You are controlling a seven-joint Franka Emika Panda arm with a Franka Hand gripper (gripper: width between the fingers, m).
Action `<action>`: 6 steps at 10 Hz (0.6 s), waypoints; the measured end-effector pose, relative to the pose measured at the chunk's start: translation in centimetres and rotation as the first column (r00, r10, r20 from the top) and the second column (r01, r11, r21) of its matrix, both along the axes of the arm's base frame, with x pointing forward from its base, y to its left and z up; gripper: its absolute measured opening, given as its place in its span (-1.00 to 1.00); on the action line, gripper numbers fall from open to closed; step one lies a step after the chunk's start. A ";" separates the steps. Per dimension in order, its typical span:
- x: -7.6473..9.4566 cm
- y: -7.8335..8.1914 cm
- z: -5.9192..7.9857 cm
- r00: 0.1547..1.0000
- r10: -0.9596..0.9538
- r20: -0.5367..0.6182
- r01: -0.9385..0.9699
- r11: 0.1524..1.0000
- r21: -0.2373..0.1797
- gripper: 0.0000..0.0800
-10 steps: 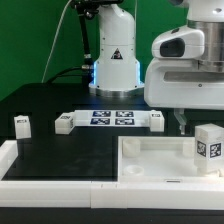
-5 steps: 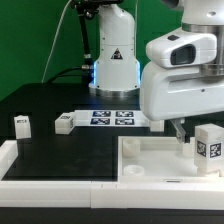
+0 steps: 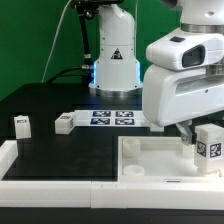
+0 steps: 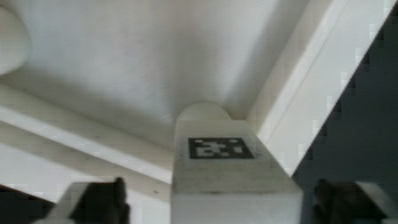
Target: Assemble one leg
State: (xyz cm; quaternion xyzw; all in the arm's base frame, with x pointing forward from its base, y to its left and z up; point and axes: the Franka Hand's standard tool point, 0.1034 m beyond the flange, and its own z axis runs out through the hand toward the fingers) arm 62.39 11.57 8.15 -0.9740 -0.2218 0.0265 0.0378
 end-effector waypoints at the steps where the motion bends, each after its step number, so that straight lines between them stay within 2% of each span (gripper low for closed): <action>1: 0.0 0.0 0.0 1.000 0.000 0.000 0.000 1.000 0.000 -0.12; 2: 0.0 0.0 0.0 1.000 -0.009 0.000 0.009 1.000 0.000 -0.27; 4: 0.0 0.0 0.0 0.999 -0.043 -0.002 0.043 0.999 -0.003 -0.27; 6: 0.0 0.1 0.0 0.960 -0.279 -0.022 0.279 0.960 -0.005 -0.27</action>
Offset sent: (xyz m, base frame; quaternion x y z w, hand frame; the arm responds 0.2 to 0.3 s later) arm 0.0000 0.0000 0.0000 0.0000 0.0000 0.0000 1.0000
